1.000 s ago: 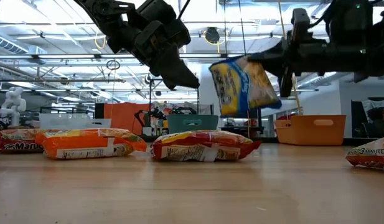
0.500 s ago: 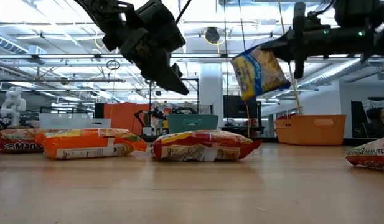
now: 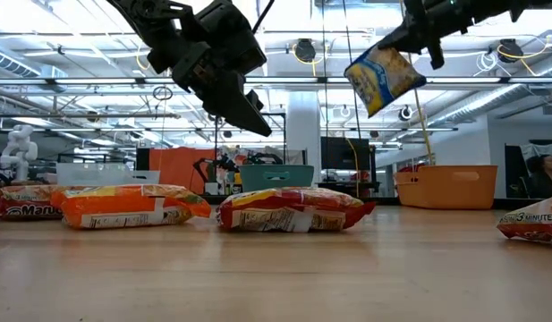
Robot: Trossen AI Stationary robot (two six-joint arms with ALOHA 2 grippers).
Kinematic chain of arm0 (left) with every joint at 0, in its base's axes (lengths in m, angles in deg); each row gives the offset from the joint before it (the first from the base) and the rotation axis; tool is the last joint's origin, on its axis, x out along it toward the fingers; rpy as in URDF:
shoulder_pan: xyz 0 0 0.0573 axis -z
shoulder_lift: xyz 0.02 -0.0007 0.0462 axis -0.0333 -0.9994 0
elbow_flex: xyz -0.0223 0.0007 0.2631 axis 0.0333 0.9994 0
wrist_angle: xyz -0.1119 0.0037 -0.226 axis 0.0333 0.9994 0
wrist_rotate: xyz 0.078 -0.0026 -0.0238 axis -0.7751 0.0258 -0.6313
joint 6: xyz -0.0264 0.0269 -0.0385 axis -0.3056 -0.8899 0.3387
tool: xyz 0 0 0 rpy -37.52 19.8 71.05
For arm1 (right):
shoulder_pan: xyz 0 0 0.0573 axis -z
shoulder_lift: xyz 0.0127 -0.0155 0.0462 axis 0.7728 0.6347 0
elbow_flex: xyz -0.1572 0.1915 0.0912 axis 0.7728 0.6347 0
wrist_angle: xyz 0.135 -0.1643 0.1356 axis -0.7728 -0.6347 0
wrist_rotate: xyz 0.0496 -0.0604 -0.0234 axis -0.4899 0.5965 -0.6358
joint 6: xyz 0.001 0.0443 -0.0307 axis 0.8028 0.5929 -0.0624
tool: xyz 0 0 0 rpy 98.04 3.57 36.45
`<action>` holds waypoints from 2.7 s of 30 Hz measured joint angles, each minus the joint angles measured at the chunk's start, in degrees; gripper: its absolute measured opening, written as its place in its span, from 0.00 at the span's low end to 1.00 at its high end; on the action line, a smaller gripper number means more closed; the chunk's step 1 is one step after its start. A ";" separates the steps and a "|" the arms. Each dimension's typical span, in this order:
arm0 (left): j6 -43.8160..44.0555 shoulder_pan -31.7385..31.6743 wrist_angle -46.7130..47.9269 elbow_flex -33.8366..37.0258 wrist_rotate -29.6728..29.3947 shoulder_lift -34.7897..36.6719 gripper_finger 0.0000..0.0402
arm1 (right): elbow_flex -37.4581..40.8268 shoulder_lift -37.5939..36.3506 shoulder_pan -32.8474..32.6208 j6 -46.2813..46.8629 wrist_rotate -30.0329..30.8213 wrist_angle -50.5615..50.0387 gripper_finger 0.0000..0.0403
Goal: Sort Maruchan noodles
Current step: Put the right blue noodle pack into the orange bin
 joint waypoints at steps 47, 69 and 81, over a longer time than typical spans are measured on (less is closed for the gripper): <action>4.89 0.35 2.42 0.04 0.02 -0.02 0.23 | -0.54 13.55 34.19 -3.37 -21.41 -15.09 0.01; 4.50 3.42 3.36 0.04 0.00 -0.02 0.23 | -0.54 13.51 35.38 -2.64 -25.40 -19.92 0.01; 4.04 3.41 3.35 0.04 0.00 -0.02 0.23 | -0.46 13.51 35.38 -4.31 -21.11 -21.89 0.17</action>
